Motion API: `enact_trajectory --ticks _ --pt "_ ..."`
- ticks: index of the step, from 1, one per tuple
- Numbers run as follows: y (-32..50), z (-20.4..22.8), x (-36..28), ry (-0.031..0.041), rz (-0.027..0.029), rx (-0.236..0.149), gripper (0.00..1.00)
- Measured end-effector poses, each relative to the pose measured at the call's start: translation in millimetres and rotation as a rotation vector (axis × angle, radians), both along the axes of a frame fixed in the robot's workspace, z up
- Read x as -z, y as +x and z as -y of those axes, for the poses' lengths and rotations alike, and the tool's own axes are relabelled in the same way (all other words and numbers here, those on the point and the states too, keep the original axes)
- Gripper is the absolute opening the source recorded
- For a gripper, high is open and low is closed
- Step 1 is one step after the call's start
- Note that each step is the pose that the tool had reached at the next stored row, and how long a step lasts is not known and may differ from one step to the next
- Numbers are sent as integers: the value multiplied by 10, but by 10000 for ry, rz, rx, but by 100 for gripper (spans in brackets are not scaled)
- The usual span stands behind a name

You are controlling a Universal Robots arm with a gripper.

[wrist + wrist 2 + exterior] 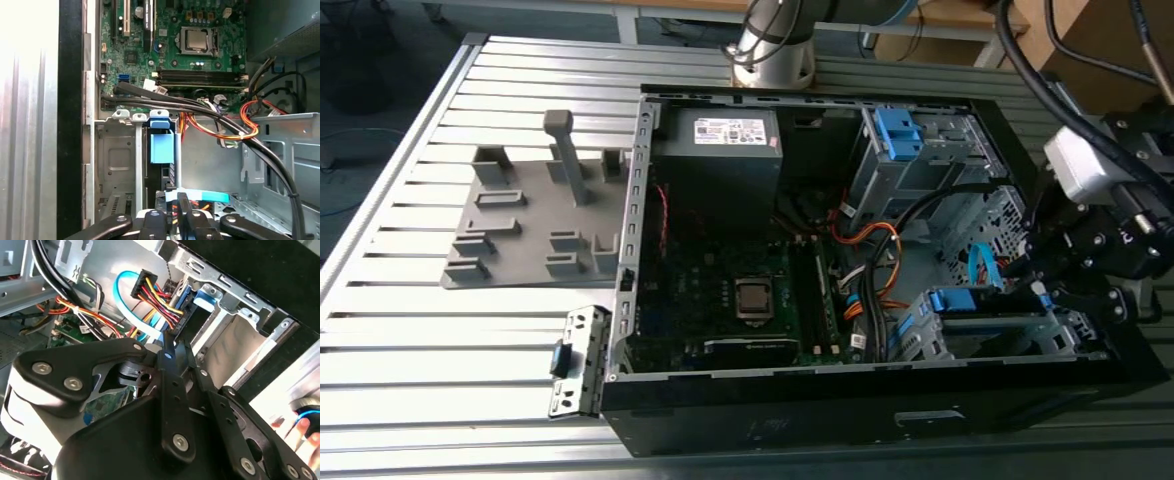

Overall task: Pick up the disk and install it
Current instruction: 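Insert the second disk wire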

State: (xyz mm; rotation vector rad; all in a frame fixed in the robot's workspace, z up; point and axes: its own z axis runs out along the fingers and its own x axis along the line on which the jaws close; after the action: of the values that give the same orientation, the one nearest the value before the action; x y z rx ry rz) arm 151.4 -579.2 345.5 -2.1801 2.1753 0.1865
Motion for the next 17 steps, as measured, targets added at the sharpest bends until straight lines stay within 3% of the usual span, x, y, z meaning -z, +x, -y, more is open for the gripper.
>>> enact_trajectory --ticks 2,3,5,7,9,17 --pt "3 0 2 49 -28 0 22" --pt "9 0 5 61 -71 0 22" --pt "43 0 18 83 -198 -1 11" --pt "93 0 31 99 -351 1 11" --pt "139 0 35 101 -438 0 11" --pt "162 0 -71 111 -453 1 11"
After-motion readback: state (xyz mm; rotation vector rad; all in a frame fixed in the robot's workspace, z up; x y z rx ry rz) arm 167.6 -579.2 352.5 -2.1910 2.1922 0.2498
